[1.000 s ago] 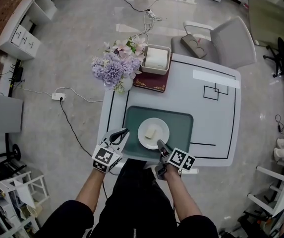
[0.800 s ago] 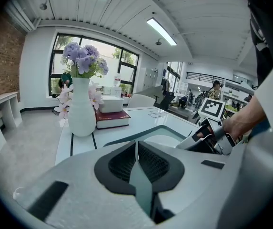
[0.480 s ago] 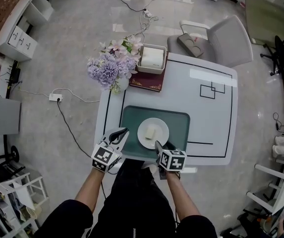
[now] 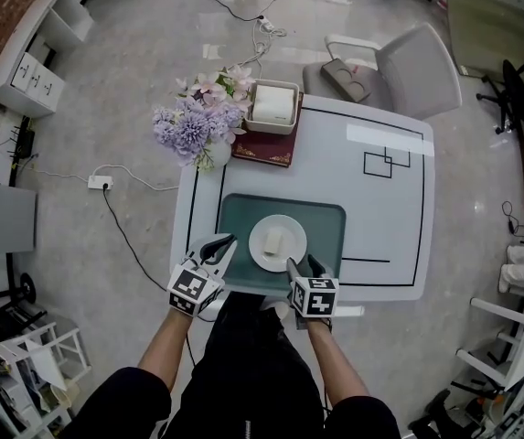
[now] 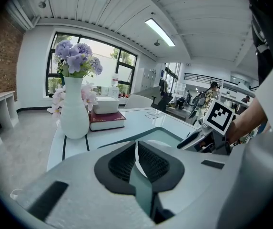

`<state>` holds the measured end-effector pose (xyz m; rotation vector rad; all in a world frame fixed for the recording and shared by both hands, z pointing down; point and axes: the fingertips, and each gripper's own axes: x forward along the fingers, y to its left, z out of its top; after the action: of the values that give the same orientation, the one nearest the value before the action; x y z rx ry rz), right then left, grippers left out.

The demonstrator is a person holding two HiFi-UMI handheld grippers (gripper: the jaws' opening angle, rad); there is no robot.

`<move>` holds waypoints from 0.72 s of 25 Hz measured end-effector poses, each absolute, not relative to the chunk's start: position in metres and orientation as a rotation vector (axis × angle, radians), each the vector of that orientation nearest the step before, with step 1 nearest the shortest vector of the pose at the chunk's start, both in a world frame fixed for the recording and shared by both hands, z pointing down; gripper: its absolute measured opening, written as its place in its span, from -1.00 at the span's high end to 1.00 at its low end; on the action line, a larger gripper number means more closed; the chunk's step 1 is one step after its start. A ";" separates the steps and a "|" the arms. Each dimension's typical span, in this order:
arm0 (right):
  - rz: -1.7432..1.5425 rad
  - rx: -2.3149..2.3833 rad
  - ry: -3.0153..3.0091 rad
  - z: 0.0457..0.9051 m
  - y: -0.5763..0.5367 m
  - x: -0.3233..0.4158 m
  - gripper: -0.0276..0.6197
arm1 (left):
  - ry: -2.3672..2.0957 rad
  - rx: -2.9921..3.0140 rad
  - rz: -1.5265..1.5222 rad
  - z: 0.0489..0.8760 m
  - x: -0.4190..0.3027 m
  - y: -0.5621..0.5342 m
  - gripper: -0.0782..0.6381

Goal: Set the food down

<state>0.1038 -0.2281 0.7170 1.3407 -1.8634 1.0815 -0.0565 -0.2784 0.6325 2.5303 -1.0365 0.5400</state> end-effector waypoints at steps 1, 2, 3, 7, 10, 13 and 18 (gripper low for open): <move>1.073 1.346 -1.868 0.714 -0.228 0.104 0.27 | -1.034 2.534 0.540 0.632 -0.055 -0.279 0.71; 1.066 1.349 -1.874 0.711 -0.228 0.105 0.27 | -1.029 2.538 0.541 0.631 -0.053 -0.278 0.71; 1.059 1.352 -1.882 0.707 -0.228 0.105 0.28 | -1.026 2.541 0.540 0.631 -0.051 -0.278 0.71; 0.992 1.380 -1.937 0.689 -0.224 0.108 0.68 | -1.021 2.560 0.530 0.620 -0.040 -0.276 0.71; 0.937 1.436 -2.019 0.668 -0.219 0.112 0.87 | -0.995 2.579 0.527 0.617 -0.031 -0.267 0.71; 0.879 1.467 -2.097 0.645 -0.212 0.113 0.89 | -0.966 2.601 0.527 0.614 -0.022 -0.257 0.71; 0.823 1.517 -2.142 0.618 -0.195 0.120 0.89 | -0.948 2.629 0.516 0.604 -0.007 -0.239 0.71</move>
<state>0.1202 -0.1954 0.6185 1.5174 -2.1424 0.8228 -0.0070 -0.2387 0.6039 2.6287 -0.9485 0.5163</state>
